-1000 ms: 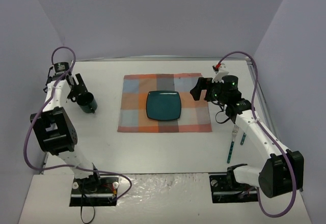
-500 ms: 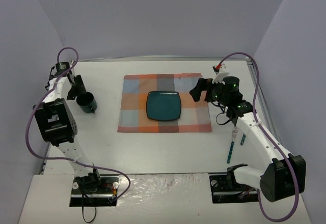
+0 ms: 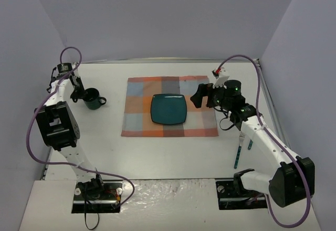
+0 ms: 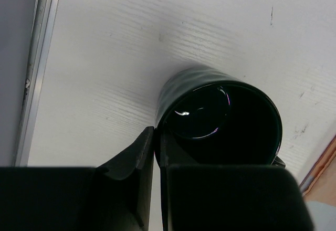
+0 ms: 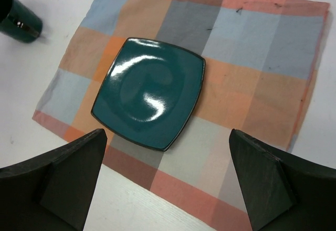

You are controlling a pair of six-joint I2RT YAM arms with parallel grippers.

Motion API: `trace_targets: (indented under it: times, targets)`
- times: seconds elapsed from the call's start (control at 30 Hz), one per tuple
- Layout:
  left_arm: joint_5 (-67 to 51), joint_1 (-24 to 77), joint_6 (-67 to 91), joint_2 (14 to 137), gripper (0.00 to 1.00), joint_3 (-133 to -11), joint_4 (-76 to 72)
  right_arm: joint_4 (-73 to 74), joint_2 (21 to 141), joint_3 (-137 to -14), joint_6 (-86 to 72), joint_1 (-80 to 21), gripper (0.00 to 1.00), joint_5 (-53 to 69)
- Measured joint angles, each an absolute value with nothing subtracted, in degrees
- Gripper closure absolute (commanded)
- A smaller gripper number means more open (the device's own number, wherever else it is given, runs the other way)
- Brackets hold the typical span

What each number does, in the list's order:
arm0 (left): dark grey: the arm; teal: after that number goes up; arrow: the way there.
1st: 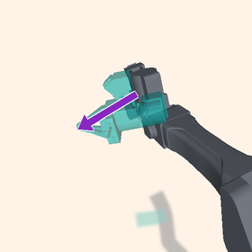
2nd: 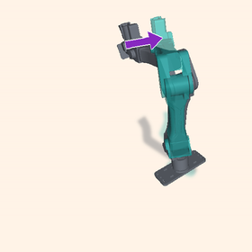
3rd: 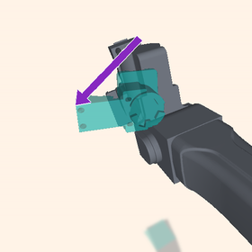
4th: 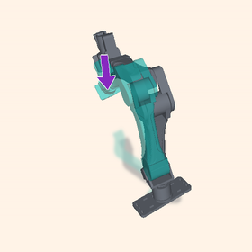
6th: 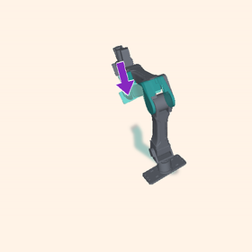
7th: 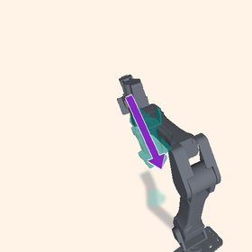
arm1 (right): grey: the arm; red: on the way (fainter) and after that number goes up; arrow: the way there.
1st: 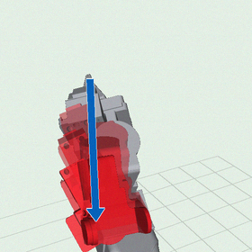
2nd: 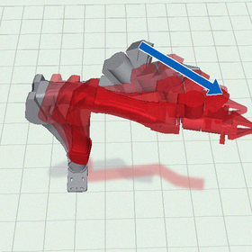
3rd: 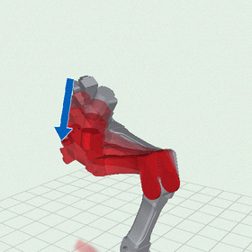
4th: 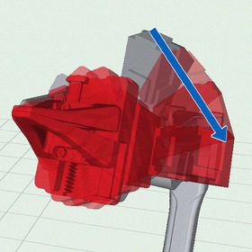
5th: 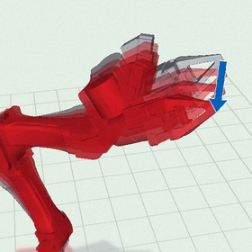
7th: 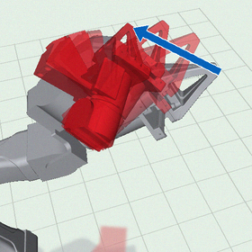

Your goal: Set the dinner table for one person

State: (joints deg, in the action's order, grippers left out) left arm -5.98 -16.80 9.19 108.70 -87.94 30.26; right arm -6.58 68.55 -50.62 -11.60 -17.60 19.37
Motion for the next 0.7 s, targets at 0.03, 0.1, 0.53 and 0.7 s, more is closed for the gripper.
trace_targets:
  times: [0.03, 0.1, 0.53, 0.7]
  targets:
    - [-5.94, -16.40, 9.23, 108.43, 1.00, -87.91, 30.54, -6.50, 68.95, -50.71, -10.89, -18.80, 0.01, 19.29]
    - [-5.48, -15.93, 9.23, 107.76, 1.00, -87.81, 31.40, -6.50, 69.87, -50.89, -9.80, -21.02, 0.01, 19.33]
    - [-3.27, 1.43, 12.02, 91.21, 1.00, -87.45, 39.94, -4.82, 82.22, -62.56, 3.53, -42.46, 0.03, 17.35]
    - [-4.69, 7.94, 14.67, 90.43, 1.00, -87.48, 42.59, -5.19, 89.26, -70.24, 6.49, -45.56, 0.05, 15.89]
